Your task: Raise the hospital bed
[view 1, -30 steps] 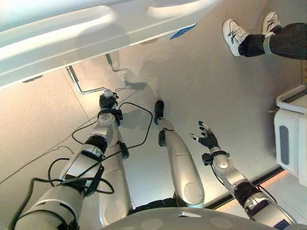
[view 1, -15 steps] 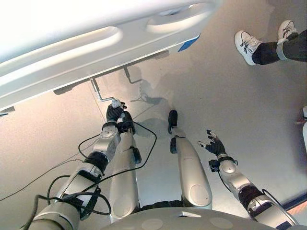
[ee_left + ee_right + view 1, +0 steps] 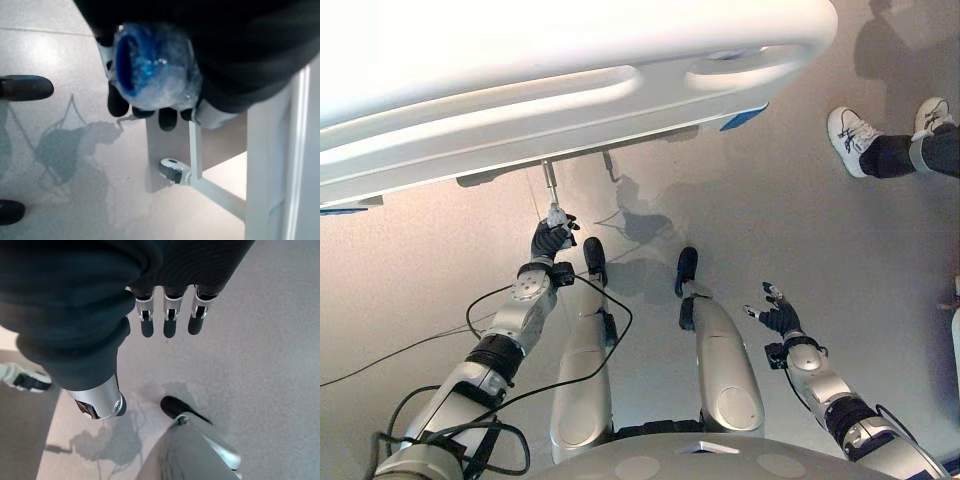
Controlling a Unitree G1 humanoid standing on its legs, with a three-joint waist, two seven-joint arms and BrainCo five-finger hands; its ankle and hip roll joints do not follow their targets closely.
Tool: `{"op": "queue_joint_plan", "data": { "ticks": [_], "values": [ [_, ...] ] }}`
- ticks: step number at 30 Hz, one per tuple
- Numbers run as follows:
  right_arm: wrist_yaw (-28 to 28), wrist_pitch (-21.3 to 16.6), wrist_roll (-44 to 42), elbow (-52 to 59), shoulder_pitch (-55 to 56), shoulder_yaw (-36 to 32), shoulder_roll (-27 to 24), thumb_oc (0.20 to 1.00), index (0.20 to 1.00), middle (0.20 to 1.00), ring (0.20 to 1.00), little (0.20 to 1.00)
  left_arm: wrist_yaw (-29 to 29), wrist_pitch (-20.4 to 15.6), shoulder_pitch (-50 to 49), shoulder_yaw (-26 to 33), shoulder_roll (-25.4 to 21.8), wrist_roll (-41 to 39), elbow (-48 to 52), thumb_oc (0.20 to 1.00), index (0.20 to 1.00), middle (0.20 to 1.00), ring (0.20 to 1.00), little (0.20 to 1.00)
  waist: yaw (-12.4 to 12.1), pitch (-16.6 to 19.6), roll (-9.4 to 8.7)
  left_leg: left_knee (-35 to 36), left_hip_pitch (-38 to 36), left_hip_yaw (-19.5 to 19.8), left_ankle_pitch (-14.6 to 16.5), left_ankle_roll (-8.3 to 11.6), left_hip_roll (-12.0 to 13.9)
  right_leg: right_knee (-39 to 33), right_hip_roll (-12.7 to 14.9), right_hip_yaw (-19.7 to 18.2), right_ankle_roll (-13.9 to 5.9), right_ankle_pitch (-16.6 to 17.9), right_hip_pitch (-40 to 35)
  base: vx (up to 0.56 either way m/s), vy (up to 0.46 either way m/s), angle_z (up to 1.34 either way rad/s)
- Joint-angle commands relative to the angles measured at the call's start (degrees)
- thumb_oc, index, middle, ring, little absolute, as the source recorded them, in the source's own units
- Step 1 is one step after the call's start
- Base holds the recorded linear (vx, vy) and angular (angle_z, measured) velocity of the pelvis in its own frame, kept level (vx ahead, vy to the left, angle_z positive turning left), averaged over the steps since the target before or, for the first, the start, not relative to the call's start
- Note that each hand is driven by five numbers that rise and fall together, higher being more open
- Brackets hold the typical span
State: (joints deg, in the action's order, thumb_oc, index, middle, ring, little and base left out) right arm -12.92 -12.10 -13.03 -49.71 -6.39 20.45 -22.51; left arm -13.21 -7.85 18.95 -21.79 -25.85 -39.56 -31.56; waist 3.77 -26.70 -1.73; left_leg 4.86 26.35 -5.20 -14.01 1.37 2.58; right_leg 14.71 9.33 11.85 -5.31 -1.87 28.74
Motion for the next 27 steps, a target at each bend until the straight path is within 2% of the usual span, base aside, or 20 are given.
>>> {"op": "queue_joint_plan", "data": {
  "ticks": [1, 2, 15, 24, 27],
  "values": [
    [0.11, 0.43, 0.46, -0.46, 3.59, -1.39, -0.12, 1.0, 1.0, 1.0, 1.0, 1.0, 4.48, -7.05, -1.38, 0.05, -2.04, 3.79, 13.78, 0.2, 0.2, 0.2, 0.2, 0.2, -0.52, 3.11, -3.03, -1.14, -4.03, -0.56, 5.35, -0.35, -3.3, -15.6, -2.28, 1.65, -2.92, 14.01, -4.22, 0.05, 0.055, 0.26],
    [0.32, 0.49, 0.46, -0.99, 3.67, -1.39, 0.18, 1.0, 1.0, 1.0, 1.0, 1.0, 4.87, -7.01, -2.69, 0.89, -3.29, 3.85, 14.97, 0.2, 0.2, 0.2, 0.2, 0.2, -1.12, 3.28, -3.35, -0.97, -4.21, -0.05, 5.43, -0.42, -3.43, -15.84, -2.05, 2.3, -3.08, 13.98, -4.91, 0.05, 0.055, 0.2],
    [0.74, 0.48, 0.45, -2.83, 5.74, -2.26, 1.08, 1.0, 1.0, 1.0, 1.0, 1.0, 4.94, -6.98, -7.2, 5.22, -6.15, 4.23, 14.42, 0.2, 0.2, 0.2, 0.2, 0.2, -4.85, 3.92, -4.94, 0.06, -3.42, 4.08, 4.92, -0.56, -4.31, -17.66, -0.62, 7.04, -4.21, 14.26, -7.58, 0.04, 0.05, 0.23],
    [0.67, 0.13, -0.37, -3.06, 6.29, -2.4, 1.56, 1.0, 1.0, 1.0, 1.0, 1.0, 3.18, -6.39, -6.25, 7.52, -6.35, 4.97, 5.89, 0.2, 0.2, 0.2, 0.2, 0.2, -6.15, 3.54, -6.69, 0.07, -1.97, 5.61, 4.58, -0.62, -4.71, -18.35, -0.22, 9.06, -4.77, 14.52, -7.9, 0.02, 0.047, 0.11],
    [0.75, -0.23, -0.94, -2.96, 6.18, -1.98, 1.91, 1.0, 1.0, 1.0, 1.0, 1.0, 2.37, -6.08, -4.6, 8.27, -6.14, 5.01, -0.38, 0.2, 0.2, 0.2, 0.2, 0.2, -6.01, 3.36, -7.59, -0.01, -1.35, 5.51, 4.64, -0.65, -4.73, -18.37, -0.18, 9.38, -4.86, 14.66, -7.57, 0.01, 0.013, 0.01]
  ]
}}
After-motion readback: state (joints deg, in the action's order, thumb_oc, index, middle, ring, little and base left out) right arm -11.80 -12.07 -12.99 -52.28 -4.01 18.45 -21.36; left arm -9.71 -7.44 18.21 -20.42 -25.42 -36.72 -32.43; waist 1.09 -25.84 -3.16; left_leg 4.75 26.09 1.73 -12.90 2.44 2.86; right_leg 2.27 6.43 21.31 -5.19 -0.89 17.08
